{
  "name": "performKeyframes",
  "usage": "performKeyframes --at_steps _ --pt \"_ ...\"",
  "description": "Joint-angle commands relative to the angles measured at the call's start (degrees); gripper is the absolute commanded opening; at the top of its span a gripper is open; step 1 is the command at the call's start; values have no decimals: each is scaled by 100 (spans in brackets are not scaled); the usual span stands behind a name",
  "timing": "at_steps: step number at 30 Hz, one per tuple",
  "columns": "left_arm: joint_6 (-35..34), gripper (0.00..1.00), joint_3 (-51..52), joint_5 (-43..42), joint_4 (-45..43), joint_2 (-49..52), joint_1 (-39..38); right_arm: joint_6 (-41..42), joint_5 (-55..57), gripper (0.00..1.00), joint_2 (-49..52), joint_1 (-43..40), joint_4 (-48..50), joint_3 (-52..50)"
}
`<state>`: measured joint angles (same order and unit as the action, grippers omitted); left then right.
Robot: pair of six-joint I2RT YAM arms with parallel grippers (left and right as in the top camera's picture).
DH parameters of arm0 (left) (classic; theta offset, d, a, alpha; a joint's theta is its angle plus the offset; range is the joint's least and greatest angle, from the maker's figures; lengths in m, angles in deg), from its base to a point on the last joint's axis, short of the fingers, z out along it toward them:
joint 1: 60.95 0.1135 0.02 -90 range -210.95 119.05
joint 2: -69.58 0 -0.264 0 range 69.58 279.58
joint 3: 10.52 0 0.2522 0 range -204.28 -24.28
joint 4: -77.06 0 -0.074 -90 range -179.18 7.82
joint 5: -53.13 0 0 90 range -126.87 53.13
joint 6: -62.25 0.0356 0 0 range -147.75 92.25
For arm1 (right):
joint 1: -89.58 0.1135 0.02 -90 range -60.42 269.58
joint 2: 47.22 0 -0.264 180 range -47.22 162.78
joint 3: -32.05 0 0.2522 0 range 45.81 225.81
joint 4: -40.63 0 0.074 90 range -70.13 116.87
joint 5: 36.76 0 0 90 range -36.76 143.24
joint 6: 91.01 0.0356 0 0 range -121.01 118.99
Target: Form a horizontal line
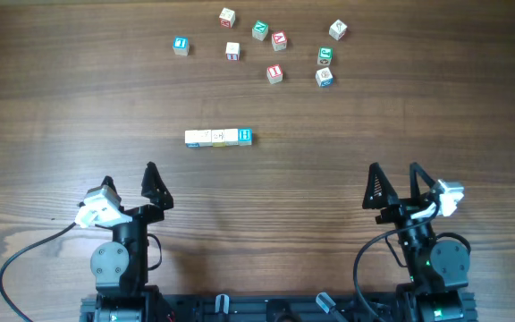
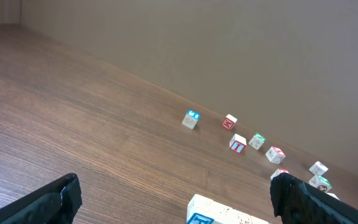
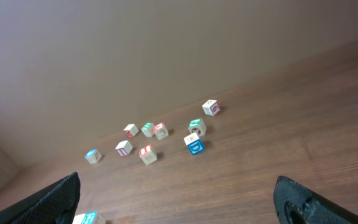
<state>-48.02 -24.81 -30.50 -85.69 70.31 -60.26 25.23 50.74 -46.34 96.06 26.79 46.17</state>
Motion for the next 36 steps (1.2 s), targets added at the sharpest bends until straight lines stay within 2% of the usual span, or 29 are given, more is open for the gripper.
performKeyframes --at_steps 1,15,17,18,20,36 --pt "31 100 20 35 4 -57 -33 -59 -11 100 -68 -247 15 -7" --pt "31 100 22 37 4 -55 -33 -103 127 100 -68 -345 26 -7" --pt "31 100 20 35 4 -57 -33 -887 -15 100 -63 -345 20 -7" --pt "31 100 22 35 4 -57 -33 -1779 -247 100 -48 -345 24 -7" --pt "31 100 22 35 4 -57 -33 -2367 -400 100 -24 -345 44 -7" --pt "31 100 22 35 4 -57 -33 -2365 -376 100 -24 -345 44 -7"
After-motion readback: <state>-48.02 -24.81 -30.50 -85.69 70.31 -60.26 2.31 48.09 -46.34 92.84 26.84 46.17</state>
